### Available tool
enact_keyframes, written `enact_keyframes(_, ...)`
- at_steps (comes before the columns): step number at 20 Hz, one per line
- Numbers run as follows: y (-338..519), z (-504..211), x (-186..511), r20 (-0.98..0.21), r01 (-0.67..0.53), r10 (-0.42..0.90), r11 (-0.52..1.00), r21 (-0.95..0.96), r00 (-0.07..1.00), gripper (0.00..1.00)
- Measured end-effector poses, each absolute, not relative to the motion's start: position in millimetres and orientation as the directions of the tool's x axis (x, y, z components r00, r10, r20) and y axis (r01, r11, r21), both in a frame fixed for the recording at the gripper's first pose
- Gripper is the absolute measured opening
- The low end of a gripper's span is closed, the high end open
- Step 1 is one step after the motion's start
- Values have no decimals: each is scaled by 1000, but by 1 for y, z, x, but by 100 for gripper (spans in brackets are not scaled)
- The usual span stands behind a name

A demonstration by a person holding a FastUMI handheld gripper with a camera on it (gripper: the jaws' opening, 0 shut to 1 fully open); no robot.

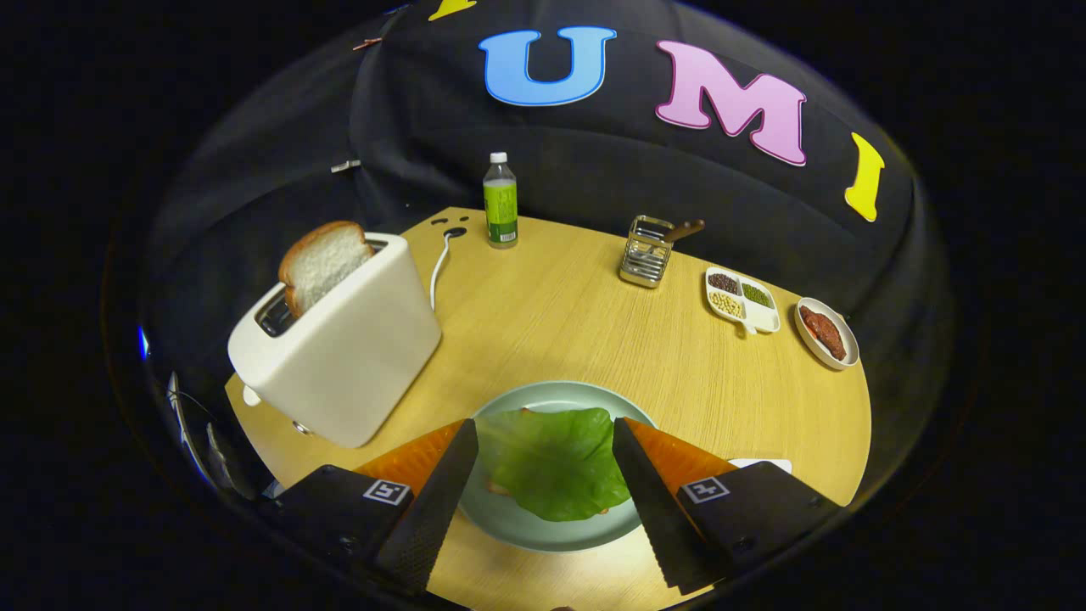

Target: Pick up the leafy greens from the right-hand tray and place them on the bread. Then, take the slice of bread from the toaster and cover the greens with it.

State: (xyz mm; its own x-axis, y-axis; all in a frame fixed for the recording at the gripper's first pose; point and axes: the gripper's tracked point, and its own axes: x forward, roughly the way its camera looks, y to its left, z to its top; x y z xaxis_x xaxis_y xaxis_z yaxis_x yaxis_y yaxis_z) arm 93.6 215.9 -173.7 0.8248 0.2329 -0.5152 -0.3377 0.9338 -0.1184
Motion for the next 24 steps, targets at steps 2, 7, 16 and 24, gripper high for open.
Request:
enact_keyframes(2,234,-151,95,-482,-359,272,928,-97,833,99)
enact_keyframes(7,285,-110,89,-442,-436,376,899,-40,815,100)
enact_keyframes(16,377,-82,91,-409,-563,497,825,-51,766,99)
enact_keyframes(24,424,-110,111,-450,-571,491,820,-51,746,99)
